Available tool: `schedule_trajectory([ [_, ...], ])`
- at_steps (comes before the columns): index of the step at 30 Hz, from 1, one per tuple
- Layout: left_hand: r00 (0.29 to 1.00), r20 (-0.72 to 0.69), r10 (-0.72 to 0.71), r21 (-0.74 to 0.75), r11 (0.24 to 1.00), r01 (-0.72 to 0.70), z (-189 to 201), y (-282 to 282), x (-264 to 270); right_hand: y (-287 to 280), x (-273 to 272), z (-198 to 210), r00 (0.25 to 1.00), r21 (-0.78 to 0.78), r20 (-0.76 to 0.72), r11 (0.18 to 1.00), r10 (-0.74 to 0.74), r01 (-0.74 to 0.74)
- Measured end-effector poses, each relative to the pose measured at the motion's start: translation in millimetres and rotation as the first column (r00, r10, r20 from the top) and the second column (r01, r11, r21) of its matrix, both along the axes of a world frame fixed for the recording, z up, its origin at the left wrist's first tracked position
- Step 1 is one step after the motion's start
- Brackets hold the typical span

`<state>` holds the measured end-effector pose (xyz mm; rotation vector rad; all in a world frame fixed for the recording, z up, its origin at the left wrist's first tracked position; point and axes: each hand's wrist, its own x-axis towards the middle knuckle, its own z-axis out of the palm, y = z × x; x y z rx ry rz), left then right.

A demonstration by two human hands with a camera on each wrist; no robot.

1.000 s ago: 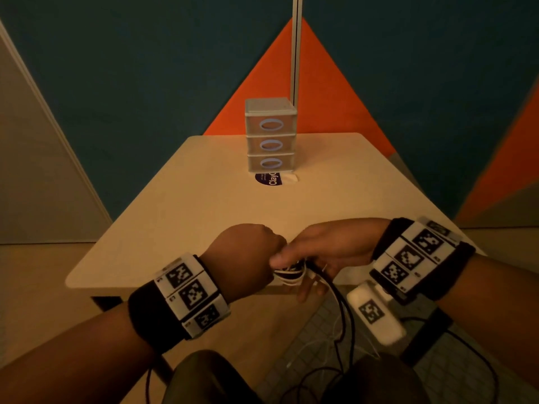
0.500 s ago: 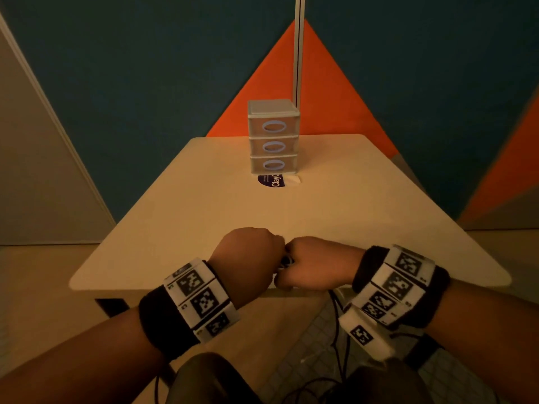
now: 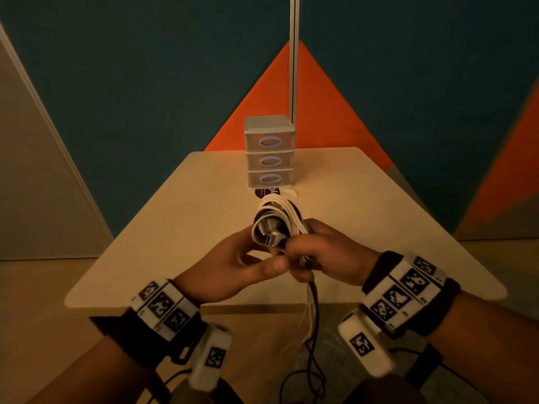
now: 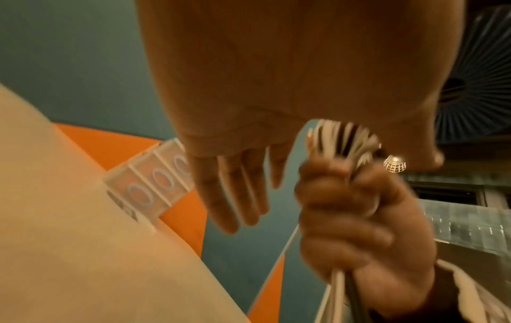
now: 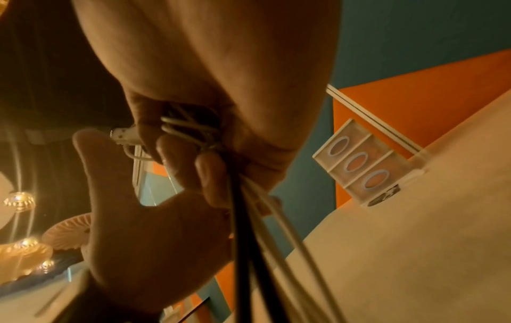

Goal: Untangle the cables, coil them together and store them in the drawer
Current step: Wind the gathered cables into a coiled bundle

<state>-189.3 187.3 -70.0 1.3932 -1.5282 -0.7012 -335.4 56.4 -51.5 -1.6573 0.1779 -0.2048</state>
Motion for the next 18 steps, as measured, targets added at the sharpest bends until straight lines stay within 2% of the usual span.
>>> schedule_trajectory([
  [3,0.968,-0.227,-0.102,-0.08,0.993,0.086,2,-6,-12,15,6,0,0.993,0.113,0.037,0.987,0.111,-0.114],
  [6,0.902,-0.386,-0.195,-0.131,0.979,0.156,12,-4,-18,21,9,1,0.98,0.187,0.029,0.962,0.195,-0.197],
  [8,0.871,-0.428,-0.241,-0.15,0.969,0.195,19,0,-20,22,10,3,0.972,0.163,0.034,0.959,0.231,-0.233],
  [11,0.886,-0.366,-0.284,-0.221,0.952,0.213,26,1,-21,21,8,4,0.964,0.138,0.033,0.954,0.265,-0.267],
  [14,0.926,-0.31,-0.218,-0.304,0.945,0.12,27,-2,-14,15,1,-7,0.957,0.087,-0.039,0.955,0.286,-0.282],
  [16,0.911,-0.386,-0.146,-0.356,0.934,-0.001,28,-3,-6,12,-2,-21,0.958,-0.034,-0.114,0.962,0.265,-0.27],
  [18,0.851,-0.516,-0.099,-0.352,0.93,-0.104,31,-4,2,12,-5,-31,0.963,-0.086,-0.171,0.97,0.209,-0.226],
])
